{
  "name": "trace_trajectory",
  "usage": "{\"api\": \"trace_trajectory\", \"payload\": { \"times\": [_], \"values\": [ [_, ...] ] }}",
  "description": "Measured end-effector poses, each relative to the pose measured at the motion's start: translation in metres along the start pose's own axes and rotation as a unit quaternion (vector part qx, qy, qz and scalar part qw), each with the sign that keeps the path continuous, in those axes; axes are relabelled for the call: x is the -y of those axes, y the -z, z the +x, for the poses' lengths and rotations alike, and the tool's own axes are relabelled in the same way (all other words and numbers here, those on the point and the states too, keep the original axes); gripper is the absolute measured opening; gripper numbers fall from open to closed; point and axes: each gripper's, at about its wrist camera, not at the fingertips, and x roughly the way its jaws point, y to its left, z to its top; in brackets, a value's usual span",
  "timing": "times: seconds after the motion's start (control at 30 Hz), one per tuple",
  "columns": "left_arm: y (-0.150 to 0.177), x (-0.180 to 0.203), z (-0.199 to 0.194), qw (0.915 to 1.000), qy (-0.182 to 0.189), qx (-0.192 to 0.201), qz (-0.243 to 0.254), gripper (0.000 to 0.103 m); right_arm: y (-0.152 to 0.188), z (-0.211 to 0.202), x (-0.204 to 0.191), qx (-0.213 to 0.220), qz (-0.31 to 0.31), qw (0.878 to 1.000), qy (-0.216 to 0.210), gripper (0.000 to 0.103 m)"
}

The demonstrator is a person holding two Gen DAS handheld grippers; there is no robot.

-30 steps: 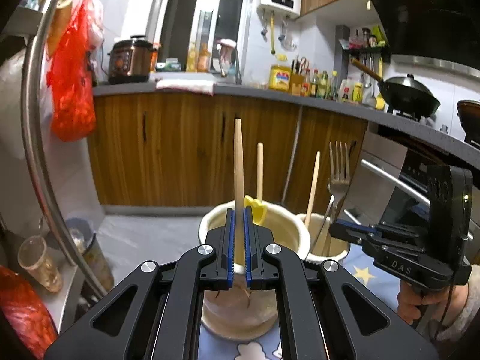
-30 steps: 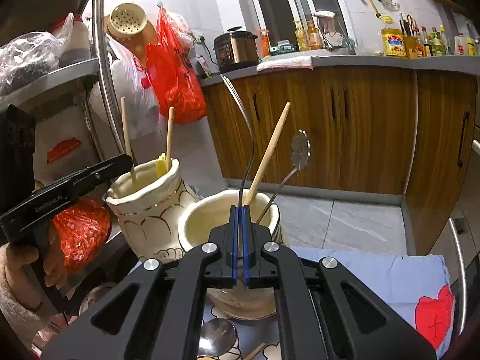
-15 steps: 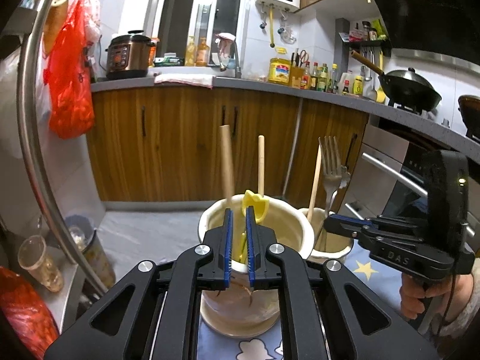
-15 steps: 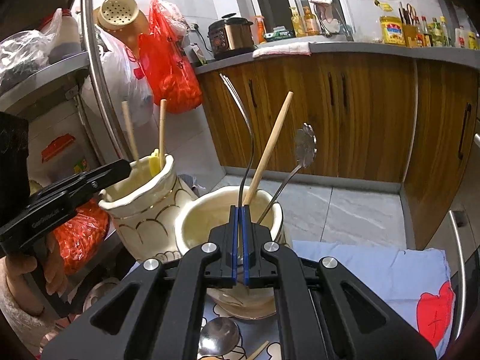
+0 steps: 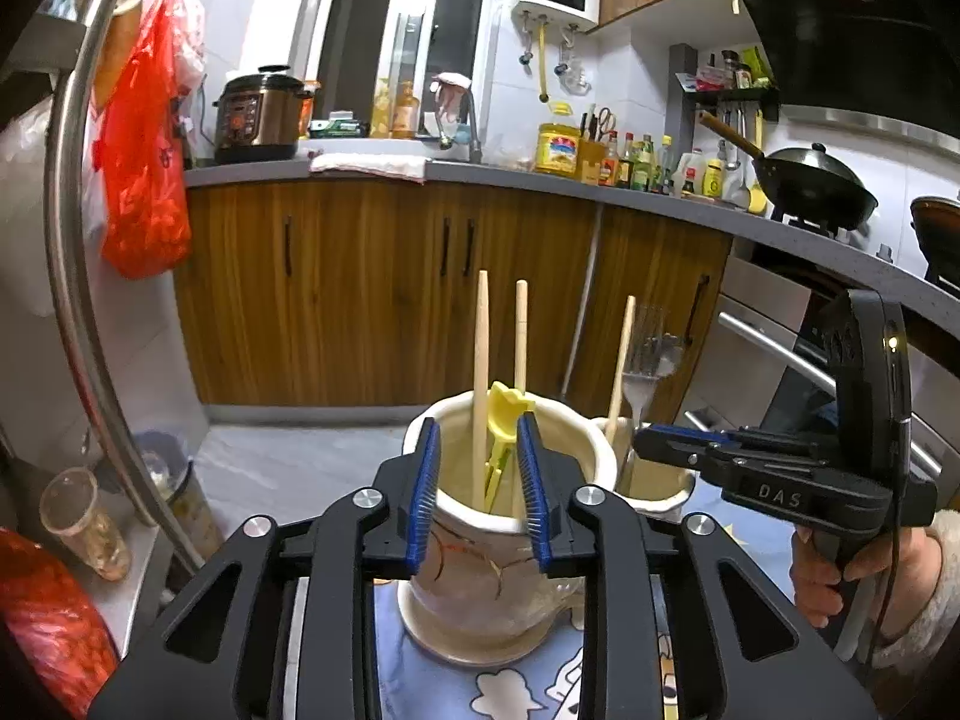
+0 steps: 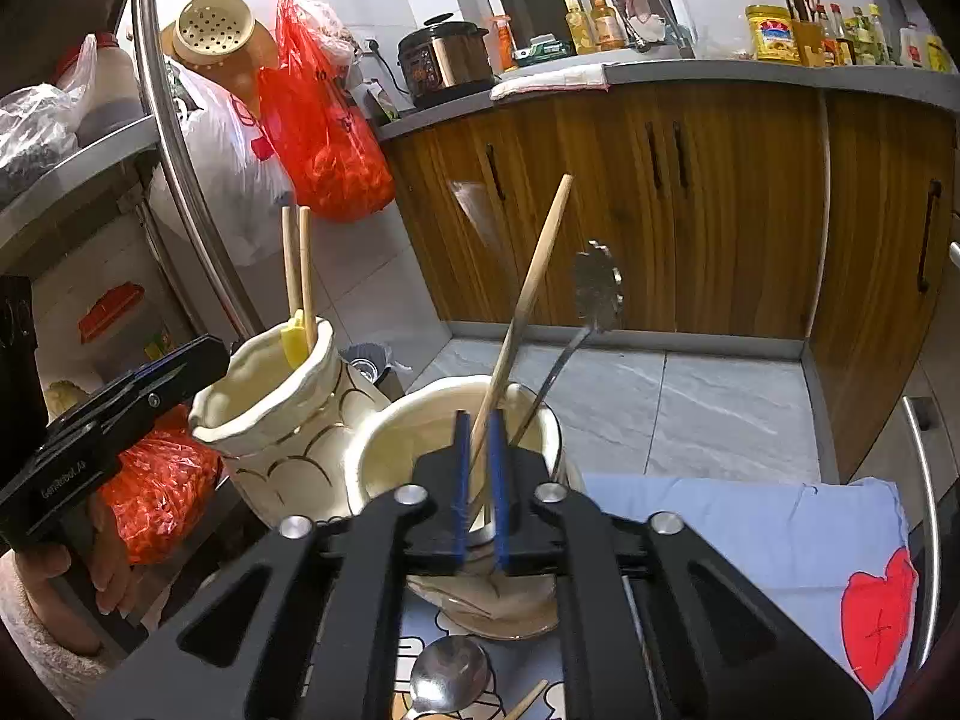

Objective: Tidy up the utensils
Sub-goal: 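Lower the chopstick and fork into the holder cups and open both tools, then grasp the green-handled yellow utensil with the left tool while the right tool grasps a gold fork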

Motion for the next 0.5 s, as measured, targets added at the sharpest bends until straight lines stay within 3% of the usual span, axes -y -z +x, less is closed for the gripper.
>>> {"api": "trace_trajectory", "payload": {
  "times": [0.1,0.27,0.4,0.5],
  "values": [
    [0.002,0.003,-0.008,1.0,-0.005,0.002,0.008,0.038,0.002,-0.01,0.0,0.008,-0.005,1.0,-0.001,0.015],
    [0.012,0.011,-0.022,0.9994,-0.018,-0.006,0.03,0.049,0.015,-0.033,0.002,0.008,-0.007,1.0,0.004,0.033],
    [0.03,0.017,-0.035,0.9987,-0.026,-0.022,0.037,0.065,0.036,-0.049,0.008,-0.011,-0.017,0.999,0.025,0.057],
    [0.047,0.019,-0.036,0.9976,-0.027,-0.053,0.037,0.072,0.053,-0.053,0.016,-0.037,-0.014,0.998,0.047,0.068]
  ]
}}
